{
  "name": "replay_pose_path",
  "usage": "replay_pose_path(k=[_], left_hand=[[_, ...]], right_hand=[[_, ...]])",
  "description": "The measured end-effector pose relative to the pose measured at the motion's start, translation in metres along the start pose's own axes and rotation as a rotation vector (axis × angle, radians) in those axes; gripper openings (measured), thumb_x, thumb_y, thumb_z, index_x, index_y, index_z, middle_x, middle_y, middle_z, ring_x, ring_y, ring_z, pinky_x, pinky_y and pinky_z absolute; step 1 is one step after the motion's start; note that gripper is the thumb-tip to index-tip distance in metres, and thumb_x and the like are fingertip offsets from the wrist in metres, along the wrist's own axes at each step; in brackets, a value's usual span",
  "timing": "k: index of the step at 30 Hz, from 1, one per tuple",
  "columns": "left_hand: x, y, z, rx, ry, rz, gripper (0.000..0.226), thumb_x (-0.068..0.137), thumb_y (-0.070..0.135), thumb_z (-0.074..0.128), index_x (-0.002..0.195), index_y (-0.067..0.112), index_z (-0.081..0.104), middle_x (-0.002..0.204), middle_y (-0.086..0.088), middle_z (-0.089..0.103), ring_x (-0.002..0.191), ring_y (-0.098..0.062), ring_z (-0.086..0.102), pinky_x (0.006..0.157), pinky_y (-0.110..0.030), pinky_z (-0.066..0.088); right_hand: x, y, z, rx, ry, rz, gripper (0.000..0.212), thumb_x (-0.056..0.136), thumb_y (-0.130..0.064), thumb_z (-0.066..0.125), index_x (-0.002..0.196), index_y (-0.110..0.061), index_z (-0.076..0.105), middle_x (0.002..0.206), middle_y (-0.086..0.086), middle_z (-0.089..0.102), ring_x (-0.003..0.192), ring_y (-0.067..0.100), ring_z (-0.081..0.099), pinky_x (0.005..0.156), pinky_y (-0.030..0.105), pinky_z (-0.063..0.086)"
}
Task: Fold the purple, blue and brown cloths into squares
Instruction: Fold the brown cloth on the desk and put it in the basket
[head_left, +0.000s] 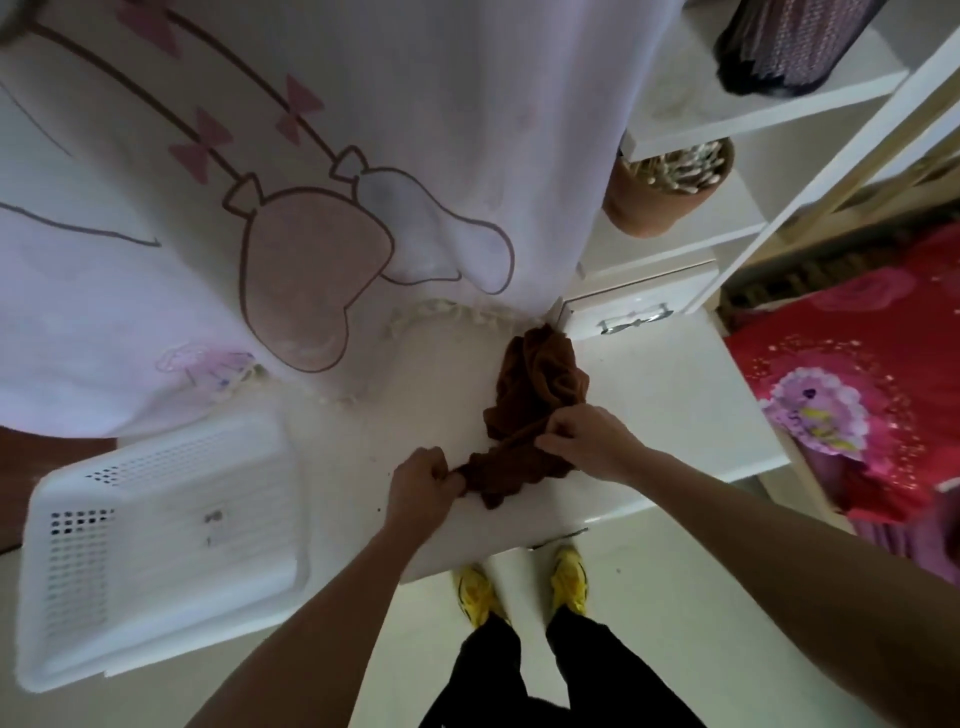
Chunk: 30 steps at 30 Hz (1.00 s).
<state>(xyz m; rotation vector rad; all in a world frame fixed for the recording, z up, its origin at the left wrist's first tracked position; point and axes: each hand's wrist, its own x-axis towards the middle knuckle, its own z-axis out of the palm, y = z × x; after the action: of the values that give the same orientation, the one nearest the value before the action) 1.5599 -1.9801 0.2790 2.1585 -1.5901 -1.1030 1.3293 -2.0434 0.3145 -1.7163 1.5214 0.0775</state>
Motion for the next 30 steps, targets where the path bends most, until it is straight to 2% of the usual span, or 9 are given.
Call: replay_pose_path(k=[2,4,8,10,13,17,21,24,30], left_hand=[[0.002,0.015,-0.023,-0.159,0.131,-0.058,0.017,0.079,0.011,0.065,0.069,0.007,0.053,0.077,-0.006,0.060,0.072,-0.021,0.054,0.061,-0.027,0.039],[0.001,0.031,-0.046,-0.274,0.240,-0.102,0.024,0.082,0.009,0.061,0.065,0.012,0.044,0.067,-0.002,0.054,0.064,-0.017,0.049,0.055,-0.025,0.037],[-0.010,0.060,-0.076,-0.522,0.425,-0.132,0.022,0.087,0.013,0.055,0.070,0.011,0.041,0.062,-0.002,0.038,0.058,-0.015,0.036,0.050,-0.026,0.031],[-0.023,0.071,-0.085,-0.642,0.506,-0.143,0.017,0.090,0.013,0.054,0.077,0.007,0.044,0.065,-0.003,0.039,0.058,-0.013,0.037,0.049,-0.023,0.031],[-0.035,0.079,-0.103,-0.775,0.627,-0.163,0.016,0.088,0.013,0.055,0.076,0.008,0.047,0.071,-0.004,0.044,0.065,-0.016,0.043,0.052,-0.029,0.036],[-0.052,0.080,-0.124,-0.719,0.685,-0.112,0.004,0.087,0.009,0.050,0.084,0.010,0.047,0.074,-0.003,0.044,0.065,-0.018,0.043,0.048,-0.028,0.034],[-0.070,0.070,-0.142,-0.595,0.714,-0.034,0.004,0.086,0.014,0.050,0.086,0.013,0.046,0.076,-0.006,0.047,0.067,-0.023,0.045,0.048,-0.029,0.033],[-0.082,0.061,-0.157,-0.559,0.736,-0.039,0.005,0.087,0.017,0.052,0.087,0.015,0.047,0.079,-0.004,0.050,0.072,-0.023,0.049,0.055,-0.039,0.042],[-0.099,0.041,-0.184,-0.540,0.801,-0.058,0.009,0.089,0.019,0.053,0.094,0.013,0.048,0.080,0.002,0.048,0.077,-0.023,0.052,0.065,-0.046,0.046]], right_hand=[[-0.002,-0.004,-0.014,-0.002,-0.029,-0.049,0.030,0.076,-0.058,0.067,0.071,-0.029,0.059,0.076,-0.003,0.062,0.075,0.017,0.059,0.064,0.030,0.046],[-0.005,-0.008,-0.029,-0.091,-0.043,-0.114,0.037,0.069,-0.063,0.070,0.074,-0.028,0.059,0.079,-0.005,0.058,0.079,0.017,0.056,0.065,0.032,0.043],[-0.003,-0.017,-0.054,-0.273,0.156,-0.235,0.023,0.081,-0.043,0.068,0.089,-0.023,0.062,0.087,0.000,0.064,0.091,0.025,0.060,0.070,0.028,0.035],[-0.001,-0.019,-0.065,-0.312,0.265,-0.290,0.022,0.084,-0.038,0.064,0.097,-0.020,0.064,0.092,0.005,0.068,0.091,0.028,0.063,0.070,0.029,0.038],[0.003,-0.023,-0.082,-0.350,0.331,-0.330,0.025,0.083,-0.039,0.064,0.101,-0.022,0.065,0.091,0.008,0.069,0.088,0.030,0.064,0.071,0.032,0.047],[-0.002,-0.019,-0.098,-0.369,0.326,-0.313,0.021,0.077,-0.039,0.068,0.092,-0.024,0.067,0.088,0.003,0.069,0.086,0.028,0.065,0.068,0.033,0.050],[-0.011,-0.020,-0.113,-0.387,0.303,-0.254,0.019,0.078,-0.036,0.069,0.094,-0.025,0.069,0.096,0.000,0.068,0.097,0.025,0.062,0.072,0.032,0.047],[-0.020,-0.024,-0.119,-0.416,0.347,-0.205,0.022,0.081,-0.037,0.067,0.099,-0.025,0.070,0.107,0.002,0.067,0.103,0.027,0.058,0.078,0.033,0.046],[-0.047,-0.033,-0.124,-0.480,0.490,-0.096,0.022,0.082,-0.035,0.060,0.102,-0.030,0.069,0.106,0.004,0.067,0.098,0.029,0.063,0.070,0.030,0.040]])
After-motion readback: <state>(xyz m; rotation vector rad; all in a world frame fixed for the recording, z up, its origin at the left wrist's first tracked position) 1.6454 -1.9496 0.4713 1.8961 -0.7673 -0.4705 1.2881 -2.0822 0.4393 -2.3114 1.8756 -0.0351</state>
